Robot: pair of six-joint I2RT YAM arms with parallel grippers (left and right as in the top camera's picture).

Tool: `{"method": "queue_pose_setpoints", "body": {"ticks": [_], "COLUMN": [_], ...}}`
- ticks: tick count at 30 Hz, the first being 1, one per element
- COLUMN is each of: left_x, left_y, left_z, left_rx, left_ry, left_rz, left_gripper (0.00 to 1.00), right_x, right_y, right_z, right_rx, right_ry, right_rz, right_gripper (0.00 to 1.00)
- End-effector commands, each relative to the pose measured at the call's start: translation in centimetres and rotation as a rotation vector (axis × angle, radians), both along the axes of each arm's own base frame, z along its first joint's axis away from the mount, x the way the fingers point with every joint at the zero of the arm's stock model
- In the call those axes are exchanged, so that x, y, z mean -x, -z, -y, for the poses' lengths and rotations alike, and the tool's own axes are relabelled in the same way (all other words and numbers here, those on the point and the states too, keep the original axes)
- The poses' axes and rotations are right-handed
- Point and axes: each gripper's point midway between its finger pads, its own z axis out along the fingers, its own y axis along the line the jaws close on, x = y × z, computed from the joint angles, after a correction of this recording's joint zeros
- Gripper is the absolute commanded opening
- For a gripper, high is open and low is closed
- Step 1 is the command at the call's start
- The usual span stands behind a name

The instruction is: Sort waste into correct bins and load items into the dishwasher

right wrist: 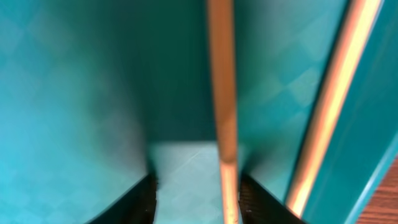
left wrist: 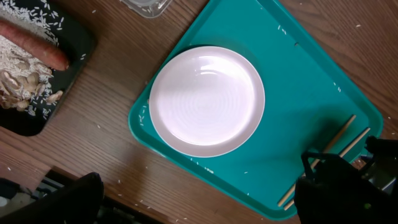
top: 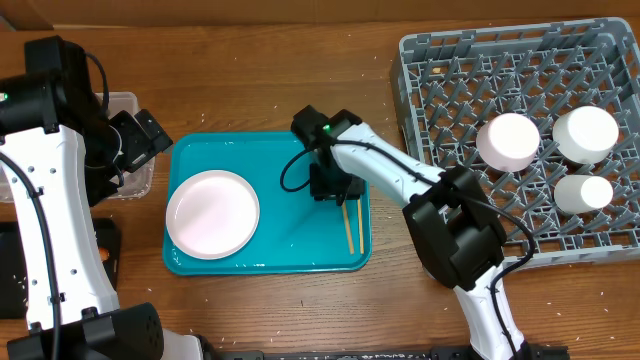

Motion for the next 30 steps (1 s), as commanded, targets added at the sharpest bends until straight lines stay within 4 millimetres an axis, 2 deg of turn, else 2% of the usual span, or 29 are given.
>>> {"method": "queue_pose_setpoints", "body": {"ticks": [1,3,5,8,11,13,14,15,16,17,18,21,23,25,27,30], "left_x": [0.0,0.0,0.0,0.0,0.0,0.0,0.0,0.0,0.0,0.0,0.0,0.0,0.0,0.0,0.0,0.0], "left_y": [0.2,0.2,0.2,0.2,0.2,0.2,0.2,0.2,0.2,0.2,0.2,0.2,0.2,0.2,0.2,0.2], "left_z": [-0.1,-0.1,-0.1,-0.1,-0.1,-0.1,-0.1,-0.1,-0.1,-0.1,-0.1,-0.1,-0.1,-0.1,-0.1,-0.1], "left_rx": [0.002,0.002,0.002,0.002,0.002,0.002,0.002,0.002,0.002,0.002,0.002,0.002,0.002,0.002,0.002,0.002], "left_ry": [-0.013,-0.013,-0.013,-0.013,-0.013,-0.013,-0.013,-0.014,-0.013,-0.013,-0.014,-0.013,-0.013,-0.013,-0.013,-0.013], "left_rz": [-0.004,-0.004,-0.004,-0.005,-0.005,-0.005,-0.005,-0.004,-0.004,-0.004,-0.004,-0.005,-0.004,-0.004,-0.005,-0.004], "left_gripper": [1.00,1.00,1.00,1.00,1.00,1.00,1.00,1.00,1.00,1.00,1.00,1.00,1.00,1.00,1.00,1.00], "right_x": [0.6,0.8,0.8,0.1,-1.8,-4.0,-4.8,-6.6,-7.3,-8.4,-9.1,-10.5,-11.3,-12.2,-12.9,-13.2], "right_y": [0.7,0.5,-0.1,-3.2,-8.5,-14.0,-16.0,-19.8,-21.4,-23.2,-24.2,-24.8,-24.0,-22.2,-19.8,-17.7], "right_z": [0.4,0.2,0.2,0.4,1.6,3.8,4.8,7.0,8.2,10.2,11.9,15.7,17.5,19.3,19.7,19.8], "right_rx": [0.067,0.067,0.070,0.065,0.074,0.087,0.083,0.064,0.050,0.041,0.041,0.034,-0.005,-0.049,-0.092,-0.081], "right_ry": [-0.006,-0.012,-0.012,-0.002,0.022,0.051,0.055,0.067,0.072,0.082,0.089,0.077,0.069,0.077,0.048,0.001], "right_rz": [0.021,0.018,0.014,0.027,0.111,0.223,0.265,0.351,0.385,0.429,0.456,0.462,0.437,0.404,0.377,0.366], "right_gripper": [0.15,0.05,0.04,0.04,0.04,0.04,0.04,0.04,0.04,0.04,0.04,0.04,0.04,0.04,0.04,0.04]}}
